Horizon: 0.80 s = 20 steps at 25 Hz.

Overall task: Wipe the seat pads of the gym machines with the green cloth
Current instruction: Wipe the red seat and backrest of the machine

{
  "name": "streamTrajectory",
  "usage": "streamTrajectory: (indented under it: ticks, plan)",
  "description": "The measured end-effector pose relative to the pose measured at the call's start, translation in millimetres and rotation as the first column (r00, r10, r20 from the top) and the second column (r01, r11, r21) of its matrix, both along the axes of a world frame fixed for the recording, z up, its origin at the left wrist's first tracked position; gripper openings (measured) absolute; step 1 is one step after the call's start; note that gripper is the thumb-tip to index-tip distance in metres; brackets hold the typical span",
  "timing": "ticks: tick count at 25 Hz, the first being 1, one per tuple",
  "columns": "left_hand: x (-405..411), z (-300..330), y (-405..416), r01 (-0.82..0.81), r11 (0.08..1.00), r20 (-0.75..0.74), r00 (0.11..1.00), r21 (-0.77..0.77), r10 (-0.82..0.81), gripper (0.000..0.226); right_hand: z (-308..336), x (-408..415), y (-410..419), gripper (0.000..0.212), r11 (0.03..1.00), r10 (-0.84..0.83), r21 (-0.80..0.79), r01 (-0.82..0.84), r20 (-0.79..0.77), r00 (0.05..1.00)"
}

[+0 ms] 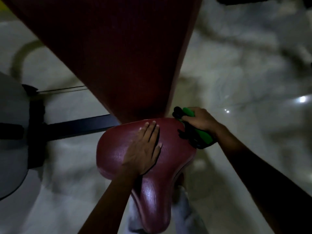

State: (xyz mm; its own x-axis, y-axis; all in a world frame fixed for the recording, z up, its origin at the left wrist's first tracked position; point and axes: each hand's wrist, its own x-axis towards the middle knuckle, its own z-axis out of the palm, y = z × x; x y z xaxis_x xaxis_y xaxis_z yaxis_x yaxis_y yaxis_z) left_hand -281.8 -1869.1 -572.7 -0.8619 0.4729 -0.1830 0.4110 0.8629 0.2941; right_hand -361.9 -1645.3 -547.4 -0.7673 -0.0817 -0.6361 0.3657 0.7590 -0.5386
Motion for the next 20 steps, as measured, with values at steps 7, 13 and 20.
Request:
streamTrajectory:
  ticks: [7, 13, 20]
  plan:
    - [-17, -8, -13, 0.251, 0.965, 0.025, 0.967, 0.078, -0.253, 0.059, -6, 74, -9, 0.013, 0.923, -0.381, -0.045, 0.383, -0.249, 0.890]
    - [-28, -15, -17, 0.387, 0.914, 0.014, 0.920, 0.124, -0.391, 0.056, -27, 16, 0, 0.012, 0.888, -0.457, -0.036, 0.458, 0.033, 0.889]
    - [-30, -15, -17, 0.379, 0.914, 0.027, 0.922, 0.148, -0.386, 0.057, -23, 93, 4, 0.026, 0.682, -0.705, -0.186, 0.707, 0.089, 0.704]
